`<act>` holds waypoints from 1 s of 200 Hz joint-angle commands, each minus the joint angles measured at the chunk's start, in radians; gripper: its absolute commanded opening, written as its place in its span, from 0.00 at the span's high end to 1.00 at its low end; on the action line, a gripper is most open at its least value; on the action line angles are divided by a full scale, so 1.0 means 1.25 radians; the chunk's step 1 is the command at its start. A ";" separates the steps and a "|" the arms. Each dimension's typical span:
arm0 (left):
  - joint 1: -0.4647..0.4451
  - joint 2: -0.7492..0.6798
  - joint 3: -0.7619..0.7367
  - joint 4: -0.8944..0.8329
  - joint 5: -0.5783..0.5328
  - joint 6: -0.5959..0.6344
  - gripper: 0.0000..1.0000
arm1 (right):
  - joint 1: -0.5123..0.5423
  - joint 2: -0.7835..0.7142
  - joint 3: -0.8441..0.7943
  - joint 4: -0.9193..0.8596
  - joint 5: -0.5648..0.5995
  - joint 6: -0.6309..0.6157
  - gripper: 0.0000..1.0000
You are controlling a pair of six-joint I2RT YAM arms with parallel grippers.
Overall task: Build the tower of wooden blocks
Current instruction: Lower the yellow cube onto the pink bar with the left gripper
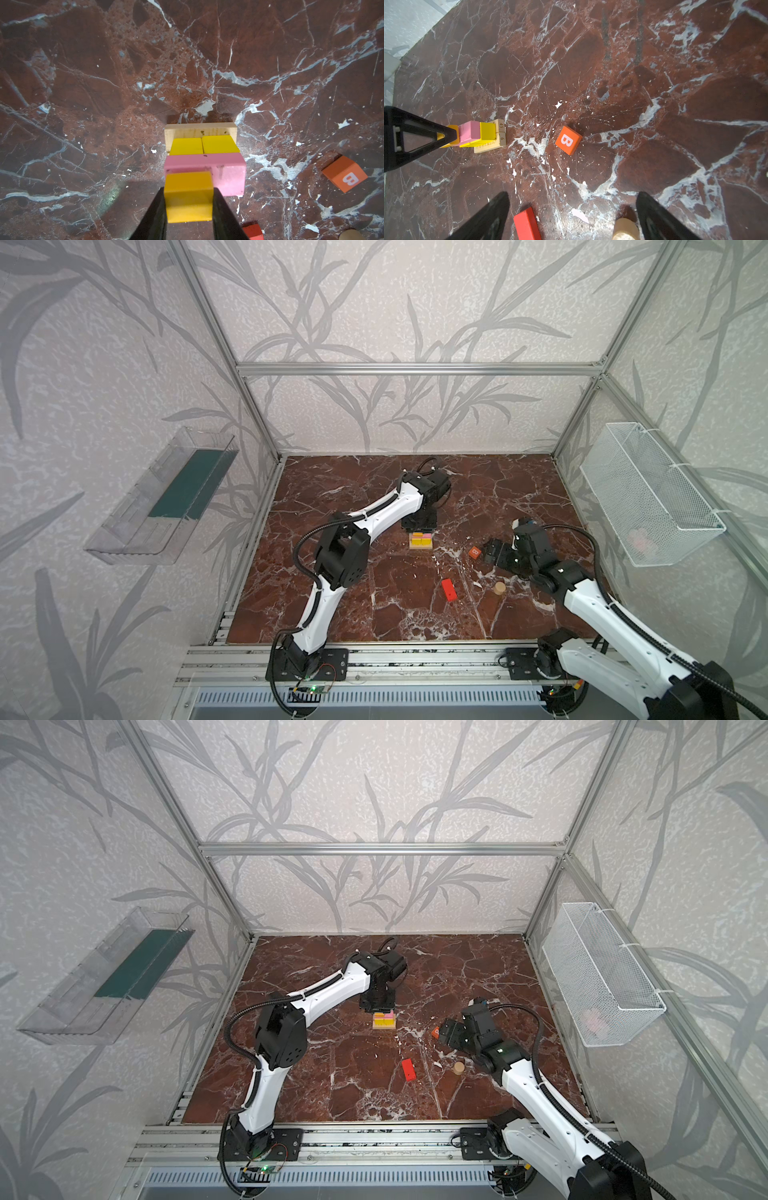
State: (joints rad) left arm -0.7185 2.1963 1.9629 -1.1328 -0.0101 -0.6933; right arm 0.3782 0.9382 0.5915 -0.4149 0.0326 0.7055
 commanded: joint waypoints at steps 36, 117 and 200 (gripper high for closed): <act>0.003 0.005 0.015 -0.030 -0.021 -0.012 0.63 | -0.004 -0.002 -0.006 0.007 -0.003 -0.003 0.04; 0.003 0.002 0.021 -0.035 -0.036 -0.009 0.68 | -0.004 -0.002 -0.009 0.010 -0.003 0.000 0.04; 0.003 0.007 0.030 -0.035 -0.024 -0.009 0.65 | -0.004 0.001 -0.011 0.011 -0.004 0.001 0.04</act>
State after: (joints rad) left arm -0.7185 2.1963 1.9648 -1.1378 -0.0273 -0.6964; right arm 0.3782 0.9382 0.5915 -0.4145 0.0322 0.7063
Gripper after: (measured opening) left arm 0.349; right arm 0.956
